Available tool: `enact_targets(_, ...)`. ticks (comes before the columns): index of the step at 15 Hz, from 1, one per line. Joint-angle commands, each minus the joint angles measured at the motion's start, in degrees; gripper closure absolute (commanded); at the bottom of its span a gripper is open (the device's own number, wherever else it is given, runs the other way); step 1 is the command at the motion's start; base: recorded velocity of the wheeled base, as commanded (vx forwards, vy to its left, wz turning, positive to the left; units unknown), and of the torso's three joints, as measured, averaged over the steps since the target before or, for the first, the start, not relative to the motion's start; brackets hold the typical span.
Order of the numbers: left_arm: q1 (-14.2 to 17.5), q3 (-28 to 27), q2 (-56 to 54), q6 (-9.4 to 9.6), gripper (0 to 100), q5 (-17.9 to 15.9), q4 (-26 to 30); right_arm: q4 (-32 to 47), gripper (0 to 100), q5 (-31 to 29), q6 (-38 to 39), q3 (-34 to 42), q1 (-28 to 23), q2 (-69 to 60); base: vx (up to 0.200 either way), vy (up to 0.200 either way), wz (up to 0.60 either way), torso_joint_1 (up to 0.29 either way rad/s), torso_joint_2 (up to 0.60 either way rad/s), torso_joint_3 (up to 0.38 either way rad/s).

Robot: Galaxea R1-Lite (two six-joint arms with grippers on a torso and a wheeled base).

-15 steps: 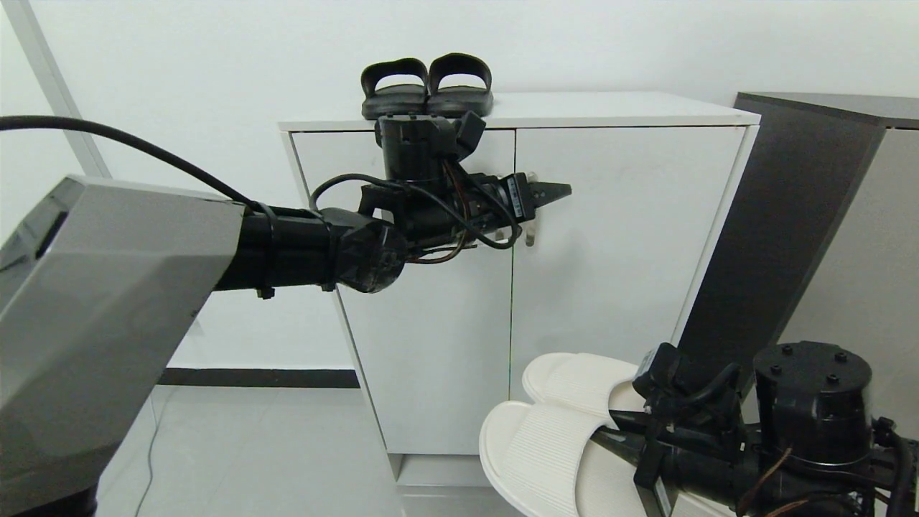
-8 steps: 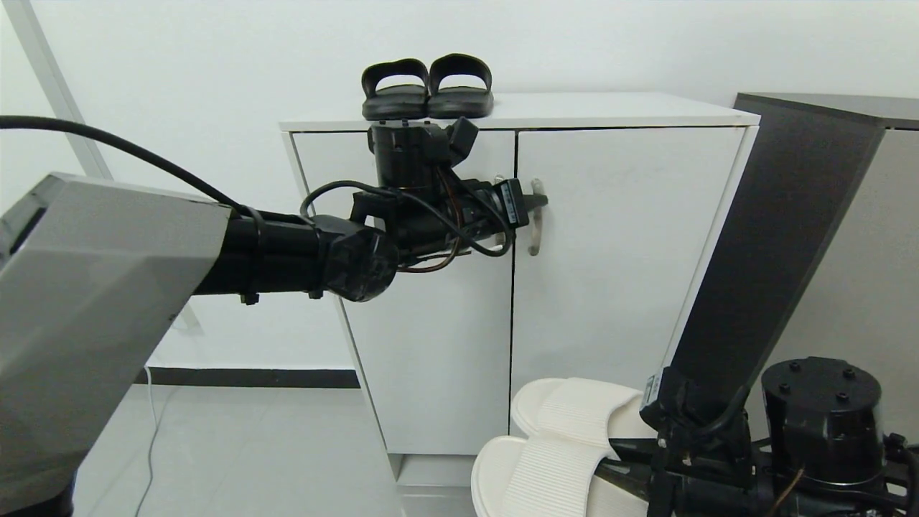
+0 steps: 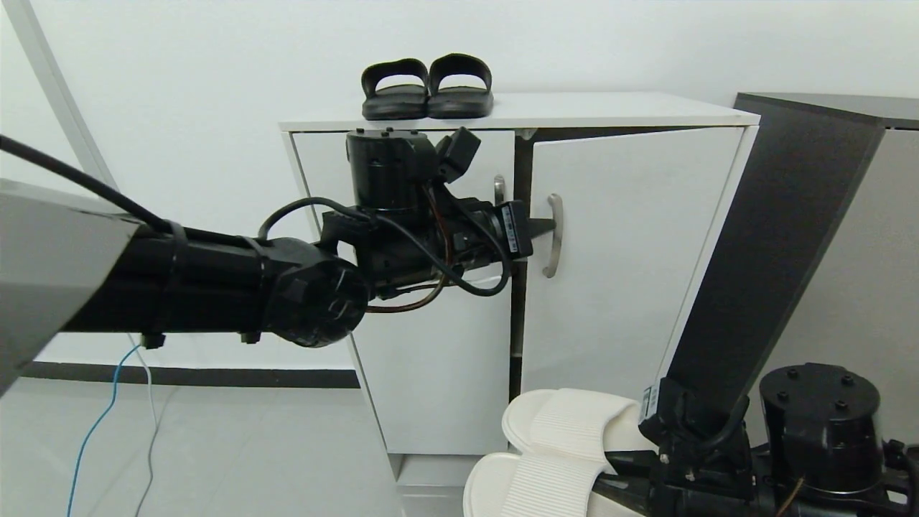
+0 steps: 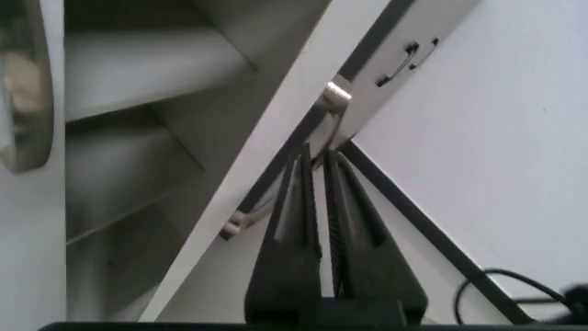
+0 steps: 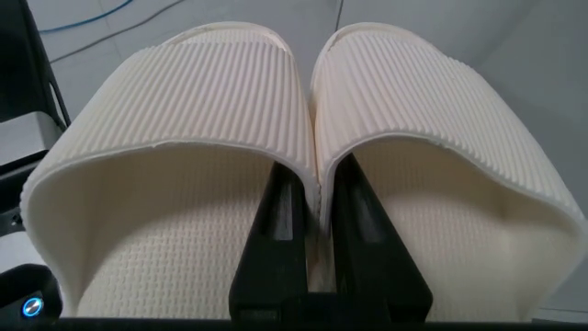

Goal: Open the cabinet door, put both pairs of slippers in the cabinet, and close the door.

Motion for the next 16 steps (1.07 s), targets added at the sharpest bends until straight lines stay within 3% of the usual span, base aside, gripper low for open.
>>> enact_targets(1,-0.35,4.04,-5.20,-0.08,100,-0.05,-1.24,-0.04,100,0.03,-0.02,0.00,0.12,0.18,0.000,0.000,0.00,0.000,0.00,0.000)
enact_targets(3,0.18,5.53,-6.87,-0.17,100,-0.05,-1.33,-0.04,100,0.03,-0.02,0.09,0.29,0.36,0.000,0.000,0.00,0.000,0.00,0.000)
enact_targets(6,4.48,4.56,-4.85,-0.69,100,-0.23,-1.42,-0.04,100,-0.06,-0.11,0.17,0.65,0.80,0.000,0.000,0.00,0.000,0.00,0.000)
enact_targets(8,5.89,1.58,-2.12,-2.80,100,-0.23,-1.42,-0.13,100,-0.06,-0.19,0.26,0.73,0.97,0.000,0.000,0.00,0.000,0.00,0.000)
enact_targets(9,5.89,-0.09,-0.98,-3.68,100,-0.23,-1.42,-0.04,100,-0.06,-0.19,0.35,0.82,0.97,0.000,0.000,0.00,0.000,0.00,0.000)
enact_targets(16,2.90,-5.98,4.03,-3.59,100,-0.14,-1.42,-0.13,100,0.03,-0.19,0.35,1.88,1.94,0.000,0.000,0.00,0.000,0.00,0.000)
